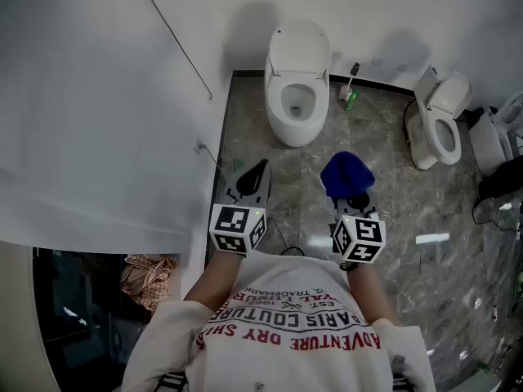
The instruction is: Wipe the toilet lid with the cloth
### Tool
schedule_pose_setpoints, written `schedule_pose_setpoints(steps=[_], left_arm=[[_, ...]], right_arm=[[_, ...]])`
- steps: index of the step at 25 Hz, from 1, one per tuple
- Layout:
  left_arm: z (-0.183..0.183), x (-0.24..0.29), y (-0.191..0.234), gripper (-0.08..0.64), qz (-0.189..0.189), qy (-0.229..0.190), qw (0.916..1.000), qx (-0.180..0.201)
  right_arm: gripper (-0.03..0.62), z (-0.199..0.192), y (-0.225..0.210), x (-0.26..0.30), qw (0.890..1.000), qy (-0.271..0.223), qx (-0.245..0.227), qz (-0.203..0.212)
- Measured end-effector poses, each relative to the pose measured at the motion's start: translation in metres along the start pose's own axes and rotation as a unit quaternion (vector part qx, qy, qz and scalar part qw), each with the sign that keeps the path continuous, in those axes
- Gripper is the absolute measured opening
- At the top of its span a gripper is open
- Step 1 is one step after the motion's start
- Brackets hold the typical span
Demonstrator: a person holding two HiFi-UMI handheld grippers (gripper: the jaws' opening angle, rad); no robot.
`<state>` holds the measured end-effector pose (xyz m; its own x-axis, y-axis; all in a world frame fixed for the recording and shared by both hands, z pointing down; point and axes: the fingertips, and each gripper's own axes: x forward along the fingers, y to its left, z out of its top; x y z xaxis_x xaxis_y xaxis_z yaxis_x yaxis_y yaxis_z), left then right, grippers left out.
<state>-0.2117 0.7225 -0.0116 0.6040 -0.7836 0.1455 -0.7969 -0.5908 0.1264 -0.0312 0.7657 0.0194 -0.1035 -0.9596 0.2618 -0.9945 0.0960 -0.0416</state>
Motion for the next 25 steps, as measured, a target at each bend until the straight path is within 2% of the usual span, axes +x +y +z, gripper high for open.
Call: schedule_pose_setpoints(steps=[20,25], left_arm=[[0.001,0.002,0.015,0.008,-0.003,-0.002,0.9999,-0.011],[-0.015,-0.004,0.035,0.008,-0.015,0.009,0.9991,-0.04]], right_arm=[[0.087,0.0,0.002,0.01,1.0,0.01,0.016,-0.013],[0.087,-0.021,0.017,0.016,0.999,0.033,0.013,-0.023]])
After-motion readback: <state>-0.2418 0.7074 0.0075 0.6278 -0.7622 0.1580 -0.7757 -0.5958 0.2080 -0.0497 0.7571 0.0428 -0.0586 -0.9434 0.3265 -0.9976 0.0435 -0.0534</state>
